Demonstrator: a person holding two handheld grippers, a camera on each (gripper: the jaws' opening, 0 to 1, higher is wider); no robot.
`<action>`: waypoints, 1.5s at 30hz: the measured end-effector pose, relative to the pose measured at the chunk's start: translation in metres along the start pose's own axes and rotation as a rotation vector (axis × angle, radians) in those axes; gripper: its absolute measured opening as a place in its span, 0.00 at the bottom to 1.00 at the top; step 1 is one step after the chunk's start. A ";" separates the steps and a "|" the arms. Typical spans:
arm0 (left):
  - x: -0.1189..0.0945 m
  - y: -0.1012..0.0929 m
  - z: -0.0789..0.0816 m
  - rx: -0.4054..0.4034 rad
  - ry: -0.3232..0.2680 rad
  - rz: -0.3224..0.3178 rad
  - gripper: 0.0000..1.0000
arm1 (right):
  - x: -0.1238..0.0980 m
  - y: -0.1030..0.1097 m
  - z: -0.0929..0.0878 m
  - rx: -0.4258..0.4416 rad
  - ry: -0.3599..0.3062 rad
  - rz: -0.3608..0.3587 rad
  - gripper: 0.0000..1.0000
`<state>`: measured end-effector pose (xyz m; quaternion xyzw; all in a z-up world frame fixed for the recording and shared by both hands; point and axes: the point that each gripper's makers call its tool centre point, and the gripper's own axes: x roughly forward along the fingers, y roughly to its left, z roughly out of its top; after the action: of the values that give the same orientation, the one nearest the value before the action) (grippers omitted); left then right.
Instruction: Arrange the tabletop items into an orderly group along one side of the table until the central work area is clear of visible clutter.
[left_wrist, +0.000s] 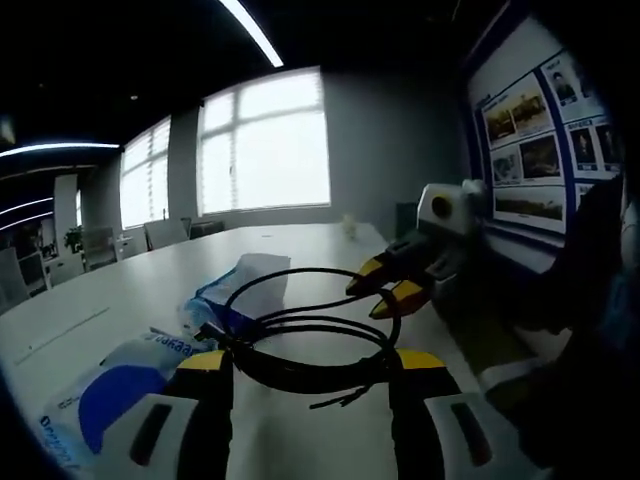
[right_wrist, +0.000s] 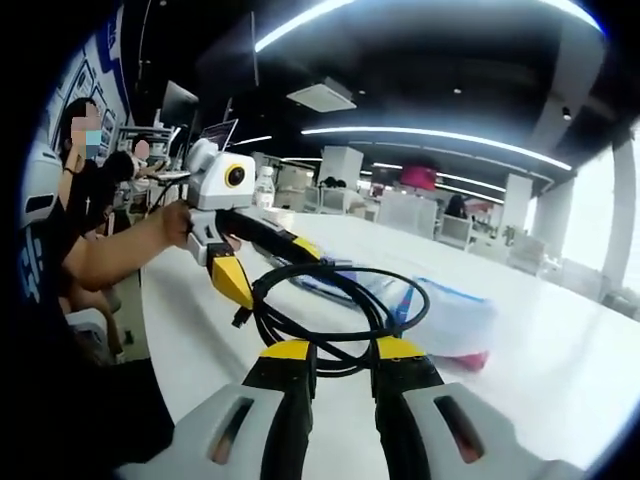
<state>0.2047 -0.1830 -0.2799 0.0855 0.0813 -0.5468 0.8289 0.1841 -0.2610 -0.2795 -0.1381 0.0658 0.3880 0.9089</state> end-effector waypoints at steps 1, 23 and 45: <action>0.001 0.001 -0.001 0.000 0.003 0.002 0.62 | 0.001 0.000 -0.003 0.007 0.002 0.002 0.19; 0.001 -0.006 -0.035 -0.055 0.140 0.020 0.62 | 0.008 0.006 -0.031 0.100 0.029 0.017 0.21; -0.012 -0.011 -0.032 -0.071 0.128 0.031 0.66 | -0.009 0.003 -0.031 0.130 0.049 -0.015 0.46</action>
<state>0.1887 -0.1691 -0.3086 0.0921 0.1521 -0.5242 0.8328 0.1754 -0.2753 -0.3076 -0.0887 0.1123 0.3725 0.9169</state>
